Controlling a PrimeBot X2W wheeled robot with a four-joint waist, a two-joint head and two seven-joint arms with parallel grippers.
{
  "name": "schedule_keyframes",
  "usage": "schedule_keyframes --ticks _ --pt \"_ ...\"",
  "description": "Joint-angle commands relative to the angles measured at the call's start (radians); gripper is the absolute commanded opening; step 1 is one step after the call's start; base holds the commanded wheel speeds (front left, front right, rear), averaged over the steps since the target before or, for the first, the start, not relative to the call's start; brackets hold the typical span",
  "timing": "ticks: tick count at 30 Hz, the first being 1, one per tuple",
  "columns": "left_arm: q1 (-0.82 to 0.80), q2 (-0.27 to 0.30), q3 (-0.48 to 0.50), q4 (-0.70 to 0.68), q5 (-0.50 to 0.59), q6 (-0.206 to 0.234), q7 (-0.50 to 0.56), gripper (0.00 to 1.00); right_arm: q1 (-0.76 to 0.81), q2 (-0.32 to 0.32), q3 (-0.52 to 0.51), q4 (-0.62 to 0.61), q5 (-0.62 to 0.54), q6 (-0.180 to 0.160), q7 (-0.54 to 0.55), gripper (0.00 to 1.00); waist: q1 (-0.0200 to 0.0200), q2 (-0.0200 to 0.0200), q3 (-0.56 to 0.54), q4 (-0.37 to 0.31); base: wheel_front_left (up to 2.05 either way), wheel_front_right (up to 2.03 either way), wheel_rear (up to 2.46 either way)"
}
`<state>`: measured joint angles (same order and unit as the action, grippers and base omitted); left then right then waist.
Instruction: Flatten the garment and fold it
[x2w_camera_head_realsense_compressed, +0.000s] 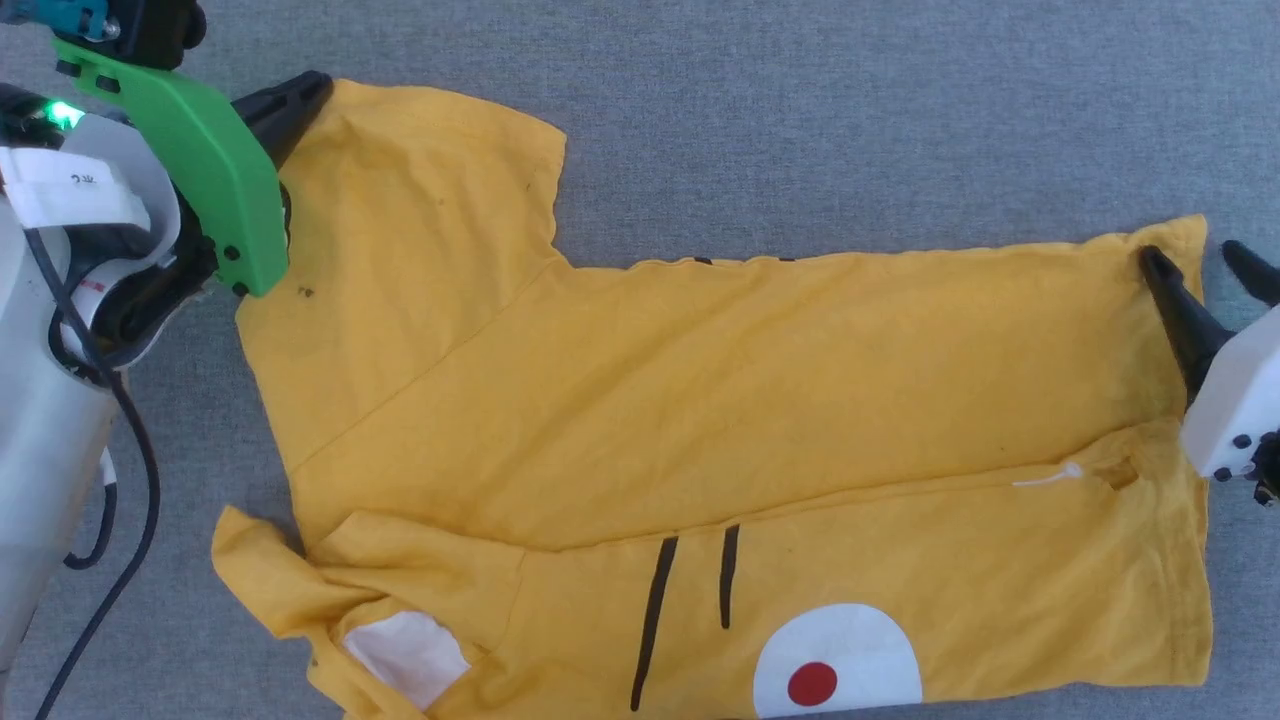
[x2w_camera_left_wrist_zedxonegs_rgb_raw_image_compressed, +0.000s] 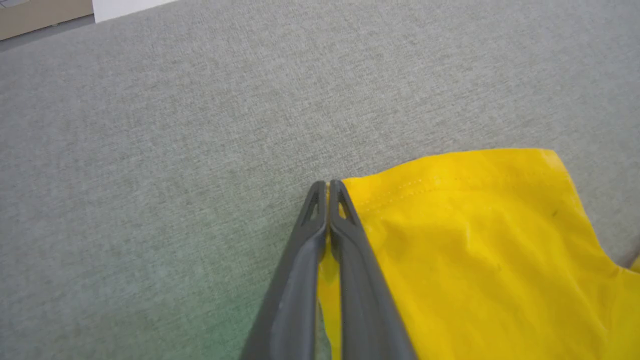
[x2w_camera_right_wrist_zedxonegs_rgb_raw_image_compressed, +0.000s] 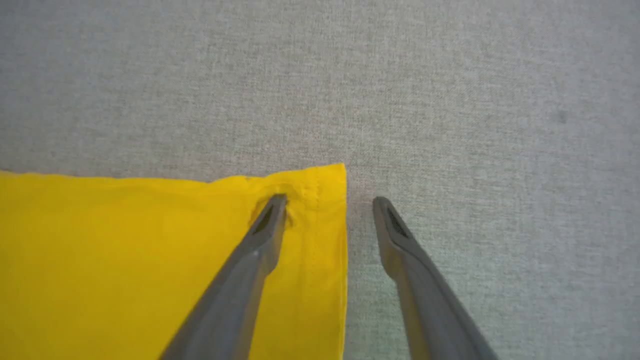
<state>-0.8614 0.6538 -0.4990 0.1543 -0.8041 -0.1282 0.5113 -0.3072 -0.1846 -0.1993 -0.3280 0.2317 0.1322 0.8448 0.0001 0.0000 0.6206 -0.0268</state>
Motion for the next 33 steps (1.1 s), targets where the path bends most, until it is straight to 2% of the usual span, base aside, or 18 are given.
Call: schedule_keyframes --ticks 1,11,19,26,33 --pt "-0.009 -0.002 0.002 0.0 -0.01 -0.002 -0.01 0.0 0.0 0.006 -0.003 -0.001 -0.001 -0.002 -0.005 0.0 -0.0001 0.0 0.003 0.0 0.0 0.0 0.0" --pt "-0.014 0.007 0.032 -0.016 -0.022 -0.002 -0.097 0.0 -0.042 -0.015 0.032 0.006 -0.001 -0.002 -0.13 0.0 -0.0001 0.0 0.001 0.0 0.0 0.0 0.0" --pt "0.058 0.027 0.071 -0.081 -0.046 -0.002 -0.208 0.0 -0.022 -0.031 0.033 -0.012 0.005 -0.002 -0.236 0.0 -0.0001 0.0 -0.075 0.016 0.0 0.0 0.0" --pt "0.246 0.053 0.125 -0.214 -0.08 0.021 -0.328 0.0 0.094 0.003 -0.001 -0.052 0.019 -0.002 -0.3 0.0 -0.0001 0.0 -0.18 0.036 0.0 0.0 0.0" --pt "0.517 0.086 0.168 -0.397 -0.12 0.088 -0.406 0.0 0.253 0.051 -0.052 -0.107 0.029 -0.002 -0.342 0.0 -0.0001 0.0 -0.277 0.053 0.0 0.0 0.0"
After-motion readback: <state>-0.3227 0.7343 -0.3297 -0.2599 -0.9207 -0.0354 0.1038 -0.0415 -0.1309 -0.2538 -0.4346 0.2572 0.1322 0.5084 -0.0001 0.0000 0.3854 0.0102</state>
